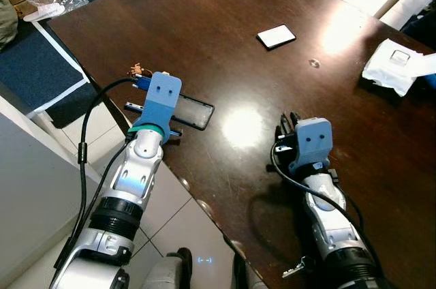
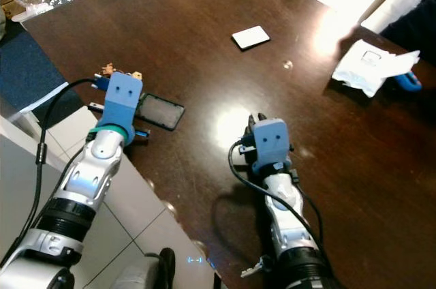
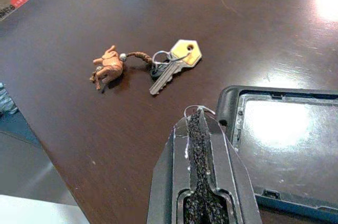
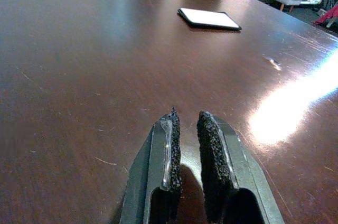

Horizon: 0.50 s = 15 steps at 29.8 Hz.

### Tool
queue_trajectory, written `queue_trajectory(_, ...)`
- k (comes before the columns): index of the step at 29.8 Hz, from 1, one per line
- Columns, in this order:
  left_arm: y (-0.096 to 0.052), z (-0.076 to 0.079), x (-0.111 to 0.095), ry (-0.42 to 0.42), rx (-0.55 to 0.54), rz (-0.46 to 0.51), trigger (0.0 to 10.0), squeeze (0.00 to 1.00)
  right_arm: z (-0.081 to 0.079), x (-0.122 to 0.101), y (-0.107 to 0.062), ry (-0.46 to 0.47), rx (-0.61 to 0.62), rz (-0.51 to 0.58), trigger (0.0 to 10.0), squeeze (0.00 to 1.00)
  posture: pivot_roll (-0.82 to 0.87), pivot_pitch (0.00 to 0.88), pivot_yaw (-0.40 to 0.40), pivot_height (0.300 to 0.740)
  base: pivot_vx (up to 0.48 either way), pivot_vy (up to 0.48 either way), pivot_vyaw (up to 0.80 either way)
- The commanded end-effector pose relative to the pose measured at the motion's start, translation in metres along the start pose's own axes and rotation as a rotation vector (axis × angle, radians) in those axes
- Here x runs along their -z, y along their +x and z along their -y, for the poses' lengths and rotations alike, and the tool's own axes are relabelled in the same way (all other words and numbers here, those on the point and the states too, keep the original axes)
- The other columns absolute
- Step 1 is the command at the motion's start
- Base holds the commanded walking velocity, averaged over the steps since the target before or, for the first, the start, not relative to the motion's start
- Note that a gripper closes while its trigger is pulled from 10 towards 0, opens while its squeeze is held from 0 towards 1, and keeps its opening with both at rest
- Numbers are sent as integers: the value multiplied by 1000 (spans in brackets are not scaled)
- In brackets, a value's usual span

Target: Hang keys on a hook

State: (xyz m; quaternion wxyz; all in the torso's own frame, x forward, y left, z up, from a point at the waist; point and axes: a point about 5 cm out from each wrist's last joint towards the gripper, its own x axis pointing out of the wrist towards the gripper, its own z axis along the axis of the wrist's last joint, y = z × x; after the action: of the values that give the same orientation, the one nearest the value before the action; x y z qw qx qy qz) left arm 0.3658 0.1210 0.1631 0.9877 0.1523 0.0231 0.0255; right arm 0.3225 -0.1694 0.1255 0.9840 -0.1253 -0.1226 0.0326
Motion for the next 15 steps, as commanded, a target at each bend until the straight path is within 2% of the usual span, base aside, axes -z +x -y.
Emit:
queue_trajectory(1, -4, 0, 33, 20, 3, -139, 4314, 0, -4, 21, -12, 9, -10, -105, 10000, 0, 10, 222, 141, 740, 0, 0, 0)
queue_trajectory(2, -4, 0, 33, 20, 3, -139, 4314, 0, -4, 21, -12, 9, -10, -105, 10000, 0, 10, 222, 141, 740, 0, 0, 0)
queue_trajectory(3, -4, 0, 35, 28, 2, -146, 10000, 0, -4, 21, -12, 8, -10, -105, 10000, 0, 9, 224, 140, 740, 0, 0, 0)
queue_trajectory(12, -2, -1, 37, 1, -1, -174, 10000, 0, -4, 21, -13, 6, -11, -107, 10000, 0, 7, 224, 139, 740, 0, 0, 0)
queue_trajectory(13, 0, 1, 38, -85, 30, -225, 10000, 0, -4, 21, -13, 4, -12, -106, 10000, 0, 0, 219, 138, 740, 0, 0, 0)
queue_trajectory(14, 0, 1, 38, -85, 30, -225, 10000, 0, -4, 21, -13, 4, -12, -106, 10000, 0, 0, 219, 138, 740, 0, 0, 0)
queue_trajectory(15, 1, 3, 39, -174, 66, -273, 10000, 0, -4, 21, -12, 3, -11, -104, 10000, 0, 0, 219, 138, 740, 0, 0, 0)
